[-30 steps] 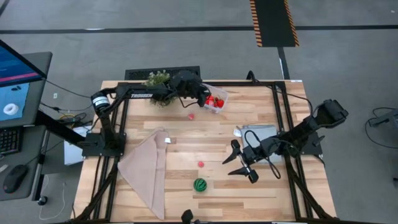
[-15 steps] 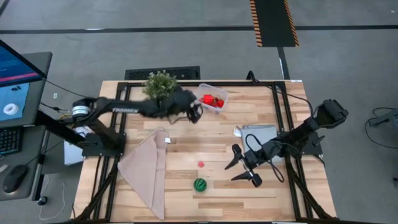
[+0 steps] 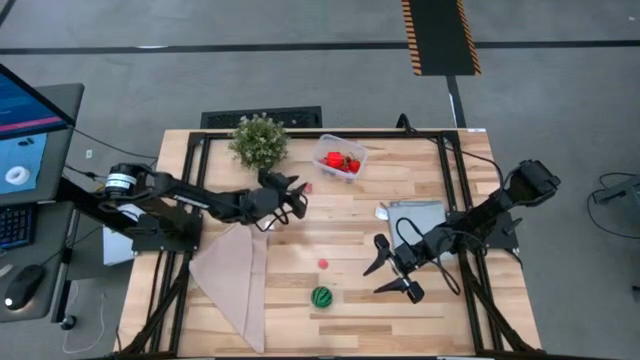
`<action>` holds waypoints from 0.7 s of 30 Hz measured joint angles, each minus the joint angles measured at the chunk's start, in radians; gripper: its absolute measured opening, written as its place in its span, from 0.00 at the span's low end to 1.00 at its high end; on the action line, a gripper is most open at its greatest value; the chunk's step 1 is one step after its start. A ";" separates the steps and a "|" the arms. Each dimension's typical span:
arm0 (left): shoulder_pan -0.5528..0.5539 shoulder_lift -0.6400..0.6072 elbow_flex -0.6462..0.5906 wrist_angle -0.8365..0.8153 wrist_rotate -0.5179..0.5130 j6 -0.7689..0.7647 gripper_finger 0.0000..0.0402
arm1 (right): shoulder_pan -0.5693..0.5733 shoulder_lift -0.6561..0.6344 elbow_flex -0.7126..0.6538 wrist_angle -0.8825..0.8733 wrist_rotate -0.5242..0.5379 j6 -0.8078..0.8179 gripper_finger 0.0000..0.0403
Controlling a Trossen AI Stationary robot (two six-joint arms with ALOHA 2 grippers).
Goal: Pick and placing Produce into tupperware
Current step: Put the peach into the transparent bin
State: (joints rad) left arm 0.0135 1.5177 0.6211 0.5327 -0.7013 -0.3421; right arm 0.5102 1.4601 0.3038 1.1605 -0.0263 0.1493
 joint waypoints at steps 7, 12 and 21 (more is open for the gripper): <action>-0.029 0.009 -0.098 0.060 -0.040 -0.072 0.39 | -0.012 0.000 0.000 0.000 0.000 0.000 0.63; -0.033 0.045 -0.122 0.071 0.008 -0.128 0.39 | -0.022 0.000 0.000 0.000 0.000 0.000 0.63; -0.026 0.237 -0.120 0.213 0.019 -0.158 0.39 | -0.022 0.000 0.000 0.000 0.000 0.008 0.63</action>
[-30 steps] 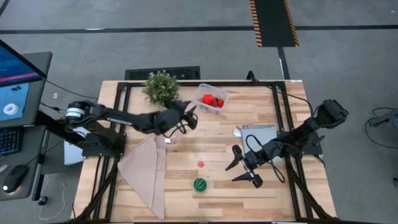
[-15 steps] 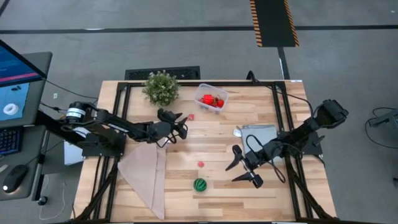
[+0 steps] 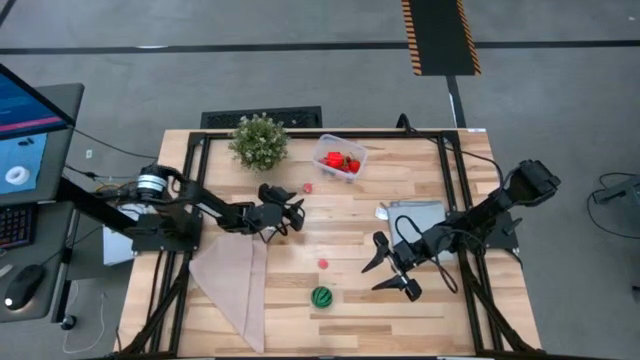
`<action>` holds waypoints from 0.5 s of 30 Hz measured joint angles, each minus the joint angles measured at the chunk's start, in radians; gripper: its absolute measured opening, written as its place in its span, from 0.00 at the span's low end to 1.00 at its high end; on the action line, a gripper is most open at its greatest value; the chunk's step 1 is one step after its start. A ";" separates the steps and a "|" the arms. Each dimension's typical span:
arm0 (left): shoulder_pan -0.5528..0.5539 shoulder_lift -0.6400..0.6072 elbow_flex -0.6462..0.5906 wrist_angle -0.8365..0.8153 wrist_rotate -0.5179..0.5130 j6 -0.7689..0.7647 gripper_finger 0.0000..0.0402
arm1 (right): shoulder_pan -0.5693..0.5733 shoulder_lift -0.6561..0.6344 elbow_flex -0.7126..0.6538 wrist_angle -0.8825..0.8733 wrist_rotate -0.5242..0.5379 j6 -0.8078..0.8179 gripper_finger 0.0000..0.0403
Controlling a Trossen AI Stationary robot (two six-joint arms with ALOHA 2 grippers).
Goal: Pick and placing Produce into tupperware
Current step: Put the peach into the transparent bin
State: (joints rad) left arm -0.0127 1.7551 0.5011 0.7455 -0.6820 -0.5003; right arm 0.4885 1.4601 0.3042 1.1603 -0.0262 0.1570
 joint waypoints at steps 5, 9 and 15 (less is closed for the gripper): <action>0.011 0.085 0.000 0.099 0.044 0.010 0.39 | 0.000 0.000 0.000 0.000 0.000 0.000 0.63; 0.030 0.153 0.001 0.118 0.057 -0.017 0.39 | 0.000 0.000 0.000 -0.002 0.000 0.000 0.63; 0.040 0.196 0.020 0.129 0.059 -0.021 0.39 | 0.000 0.000 0.000 -0.004 0.000 0.000 0.63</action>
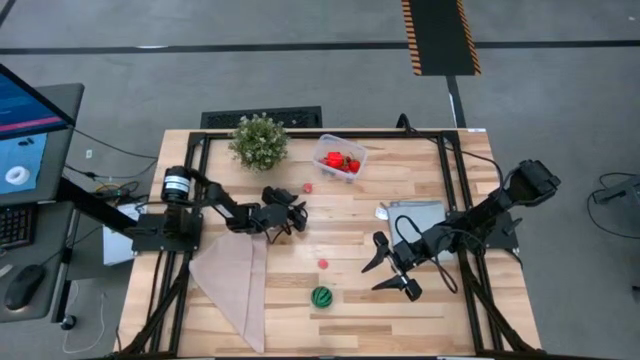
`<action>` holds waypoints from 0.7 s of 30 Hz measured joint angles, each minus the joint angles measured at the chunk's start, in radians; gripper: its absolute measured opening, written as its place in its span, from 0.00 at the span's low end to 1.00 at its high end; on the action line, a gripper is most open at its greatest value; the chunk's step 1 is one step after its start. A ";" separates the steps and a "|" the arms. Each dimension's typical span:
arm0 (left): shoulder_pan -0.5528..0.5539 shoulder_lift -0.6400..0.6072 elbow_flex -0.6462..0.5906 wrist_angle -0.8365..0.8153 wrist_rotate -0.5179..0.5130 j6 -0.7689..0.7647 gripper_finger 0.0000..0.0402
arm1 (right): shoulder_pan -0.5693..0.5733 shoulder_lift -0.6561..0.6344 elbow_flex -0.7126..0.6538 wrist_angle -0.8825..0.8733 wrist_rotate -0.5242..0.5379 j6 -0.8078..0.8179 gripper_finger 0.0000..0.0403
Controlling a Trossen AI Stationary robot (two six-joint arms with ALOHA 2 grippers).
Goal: Pick and placing Produce into tupperware
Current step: Put the peach into the transparent bin
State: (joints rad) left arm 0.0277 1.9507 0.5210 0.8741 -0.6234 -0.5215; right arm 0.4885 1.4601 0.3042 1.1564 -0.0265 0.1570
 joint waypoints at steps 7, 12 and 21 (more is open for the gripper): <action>0.013 0.000 0.043 -0.023 0.017 0.057 0.39 | 0.000 0.000 0.000 -0.003 0.000 0.000 0.63; 0.045 0.000 0.045 -0.043 0.017 0.041 0.39 | 0.002 0.000 0.000 -0.004 0.000 0.000 0.63; 0.109 0.000 0.062 -0.051 0.114 0.038 0.39 | 0.002 0.000 0.000 -0.004 0.000 0.000 0.63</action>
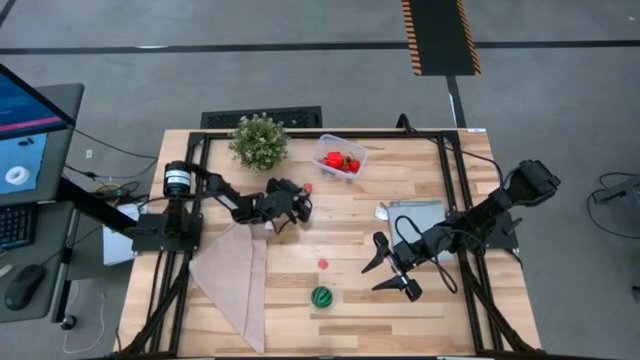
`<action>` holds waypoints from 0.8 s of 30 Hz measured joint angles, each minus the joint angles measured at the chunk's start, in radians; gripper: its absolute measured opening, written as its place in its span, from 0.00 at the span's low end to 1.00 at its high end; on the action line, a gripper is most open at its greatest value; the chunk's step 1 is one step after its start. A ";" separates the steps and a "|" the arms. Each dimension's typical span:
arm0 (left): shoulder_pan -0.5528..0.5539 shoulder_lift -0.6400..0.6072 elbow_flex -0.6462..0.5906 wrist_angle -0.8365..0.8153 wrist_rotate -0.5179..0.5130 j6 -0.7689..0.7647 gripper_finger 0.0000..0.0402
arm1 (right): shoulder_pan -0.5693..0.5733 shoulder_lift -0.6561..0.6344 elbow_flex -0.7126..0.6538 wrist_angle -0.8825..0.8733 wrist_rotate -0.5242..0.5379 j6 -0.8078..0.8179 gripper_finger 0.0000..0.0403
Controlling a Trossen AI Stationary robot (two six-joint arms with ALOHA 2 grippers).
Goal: Pick and placing Produce into tupperware
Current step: Put the peach into the transparent bin
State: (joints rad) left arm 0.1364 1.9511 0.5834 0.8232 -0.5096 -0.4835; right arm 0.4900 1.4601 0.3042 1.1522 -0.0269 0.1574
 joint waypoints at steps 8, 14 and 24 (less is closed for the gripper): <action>0.025 0.000 0.031 -0.004 0.018 0.036 0.39 | -0.001 0.000 0.000 -0.002 -0.001 0.010 0.63; 0.052 0.000 0.043 -0.029 0.060 0.036 0.39 | -0.001 0.000 0.000 -0.003 -0.001 0.018 0.63; 0.077 0.145 0.063 0.110 0.071 0.056 0.39 | -0.001 0.000 0.000 -0.016 -0.001 0.021 0.63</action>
State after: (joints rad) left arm 0.2137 2.0958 0.6465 0.9335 -0.4382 -0.4278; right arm 0.4892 1.4601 0.3042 1.1364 -0.0277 0.1782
